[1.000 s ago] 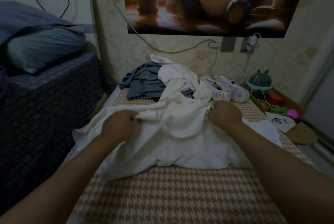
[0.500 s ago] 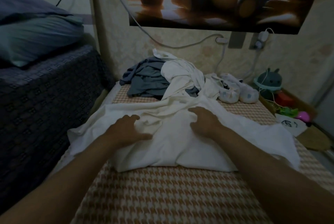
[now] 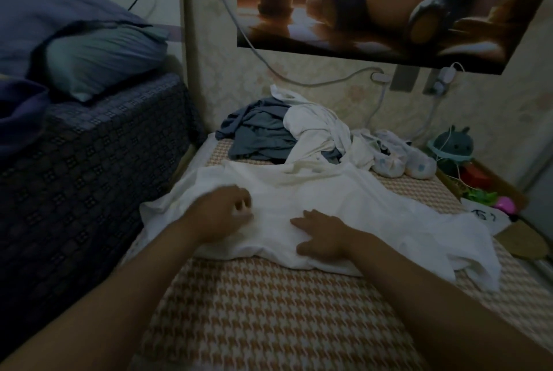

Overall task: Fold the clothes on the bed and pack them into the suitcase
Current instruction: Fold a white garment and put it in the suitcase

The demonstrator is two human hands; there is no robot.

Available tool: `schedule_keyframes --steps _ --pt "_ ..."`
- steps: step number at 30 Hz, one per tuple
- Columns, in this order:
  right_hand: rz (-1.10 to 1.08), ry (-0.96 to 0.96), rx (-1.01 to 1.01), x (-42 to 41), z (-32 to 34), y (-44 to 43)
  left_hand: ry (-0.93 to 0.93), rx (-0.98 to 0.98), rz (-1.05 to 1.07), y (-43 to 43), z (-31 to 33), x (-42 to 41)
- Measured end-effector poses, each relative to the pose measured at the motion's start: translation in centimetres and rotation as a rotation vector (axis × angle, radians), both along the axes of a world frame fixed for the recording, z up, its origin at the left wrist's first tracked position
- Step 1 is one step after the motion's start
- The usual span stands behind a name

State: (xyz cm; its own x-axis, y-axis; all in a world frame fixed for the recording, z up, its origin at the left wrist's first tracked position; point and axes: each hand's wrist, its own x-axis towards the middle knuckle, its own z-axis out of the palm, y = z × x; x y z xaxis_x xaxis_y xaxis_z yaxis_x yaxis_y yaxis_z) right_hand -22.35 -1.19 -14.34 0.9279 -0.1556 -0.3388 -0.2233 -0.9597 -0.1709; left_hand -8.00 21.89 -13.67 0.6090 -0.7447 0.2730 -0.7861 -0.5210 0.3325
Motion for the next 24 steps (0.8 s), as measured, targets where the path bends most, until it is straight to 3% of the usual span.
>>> schedule_keyframes --steps 1,3,7,9,11,14,16,18,20,21,24 --pt "0.025 0.023 0.003 -0.5 0.5 0.0 0.082 0.173 -0.094 -0.3 -0.2 -1.0" --pt "0.042 0.110 -0.051 -1.6 1.5 -0.4 0.077 0.472 -0.162 -0.5 -1.1 -2.2" --pt "-0.066 0.241 -0.245 -4.8 1.7 -2.4 0.094 0.239 -0.165 0.1 -1.5 -1.9" --pt "-0.131 0.174 -0.286 -6.6 2.2 -3.1 0.072 0.379 -0.126 0.3 0.1 -1.6" --pt "-0.106 0.115 -0.249 -7.7 3.1 -3.0 0.125 0.668 -0.050 -0.1 2.1 -2.3" --pt "-0.139 0.123 -0.019 -9.0 3.7 -3.4 0.141 0.889 -0.078 -1.3 4.1 -5.0" --pt "-0.181 -0.023 0.081 -10.3 3.5 -4.2 0.199 0.865 -0.124 -2.2 4.3 -7.0" --pt "-0.327 -0.214 -0.126 -11.5 3.2 -6.0 0.169 0.735 -0.200 -3.5 3.9 -8.7" --pt "-0.446 -0.208 -0.350 -12.7 2.3 -7.9 0.095 0.609 -0.276 -5.3 3.2 -10.1" --pt "-0.501 -0.156 -0.315 -13.3 1.9 -8.5 0.094 0.577 -0.306 -6.3 2.7 -10.9" --pt "-0.492 -0.137 0.050 -14.6 0.9 -9.8 0.151 0.560 -0.352 -9.2 1.1 -13.0"
